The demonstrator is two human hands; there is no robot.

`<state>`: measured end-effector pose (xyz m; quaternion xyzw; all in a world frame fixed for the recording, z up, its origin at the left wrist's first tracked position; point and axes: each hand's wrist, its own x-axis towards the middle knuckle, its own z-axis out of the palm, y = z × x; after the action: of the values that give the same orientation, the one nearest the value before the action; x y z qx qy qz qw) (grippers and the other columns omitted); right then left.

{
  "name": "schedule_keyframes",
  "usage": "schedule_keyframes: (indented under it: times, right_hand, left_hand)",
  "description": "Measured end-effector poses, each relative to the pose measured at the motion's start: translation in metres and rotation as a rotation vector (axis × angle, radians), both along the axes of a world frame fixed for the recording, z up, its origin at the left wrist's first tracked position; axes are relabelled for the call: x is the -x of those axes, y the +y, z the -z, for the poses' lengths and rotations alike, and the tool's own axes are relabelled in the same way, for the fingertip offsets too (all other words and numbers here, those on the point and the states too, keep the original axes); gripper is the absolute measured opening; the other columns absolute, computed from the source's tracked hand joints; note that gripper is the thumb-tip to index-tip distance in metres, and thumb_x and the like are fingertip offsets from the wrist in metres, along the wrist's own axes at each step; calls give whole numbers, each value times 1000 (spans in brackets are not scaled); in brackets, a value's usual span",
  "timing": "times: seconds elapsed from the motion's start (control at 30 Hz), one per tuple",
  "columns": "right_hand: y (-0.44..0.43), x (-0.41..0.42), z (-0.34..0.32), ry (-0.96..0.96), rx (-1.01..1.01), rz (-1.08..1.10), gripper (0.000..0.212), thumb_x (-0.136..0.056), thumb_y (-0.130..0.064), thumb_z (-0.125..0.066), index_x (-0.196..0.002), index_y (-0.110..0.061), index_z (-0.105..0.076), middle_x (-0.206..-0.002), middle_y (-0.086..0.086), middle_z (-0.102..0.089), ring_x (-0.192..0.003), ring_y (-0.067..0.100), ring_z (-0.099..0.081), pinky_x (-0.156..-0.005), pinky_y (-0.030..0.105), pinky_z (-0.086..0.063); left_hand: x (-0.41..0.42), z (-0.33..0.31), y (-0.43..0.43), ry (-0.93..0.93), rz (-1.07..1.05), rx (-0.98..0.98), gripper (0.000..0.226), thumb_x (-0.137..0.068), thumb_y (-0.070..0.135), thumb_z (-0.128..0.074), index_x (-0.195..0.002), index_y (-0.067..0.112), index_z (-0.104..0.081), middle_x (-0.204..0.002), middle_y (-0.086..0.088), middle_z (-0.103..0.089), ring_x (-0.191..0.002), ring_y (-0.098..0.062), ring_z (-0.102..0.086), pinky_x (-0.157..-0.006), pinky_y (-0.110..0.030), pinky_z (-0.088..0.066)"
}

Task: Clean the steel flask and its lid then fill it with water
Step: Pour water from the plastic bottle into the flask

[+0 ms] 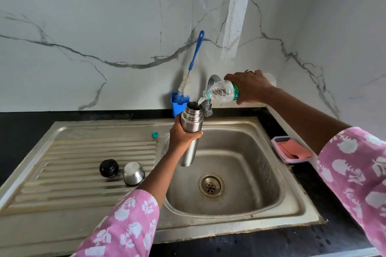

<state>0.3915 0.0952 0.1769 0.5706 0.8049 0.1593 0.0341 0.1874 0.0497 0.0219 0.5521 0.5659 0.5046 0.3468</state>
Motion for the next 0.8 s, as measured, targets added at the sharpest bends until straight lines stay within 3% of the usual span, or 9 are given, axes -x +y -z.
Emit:
schedule_keyframes:
  times: [0.6,0.8]
  right_hand:
    - [-1,4,-5,-22,-5,-5,72,-72,-30,-77,-132,-27,-40,-119,1,-59,-111,28,-55,-97,45,-36]
    - [-3,7,-3,-85,-6,-6,74,-74,-33,-76,-136,-28,-36,-121,1,-58,-112,28,-55,-97,46,-38]
  left_hand:
    - [1,1,-2,-4,-9,11,69,-63,9,-83,-123,18,-49,-99,4,-60,-86,-15,-58,-75,-23,-43]
    - [2,5,-1,-6,-11,4,69,-62,10,-84,-121,21,-50,-99,3,-63,-89,-19,-62,-79,-28,-50]
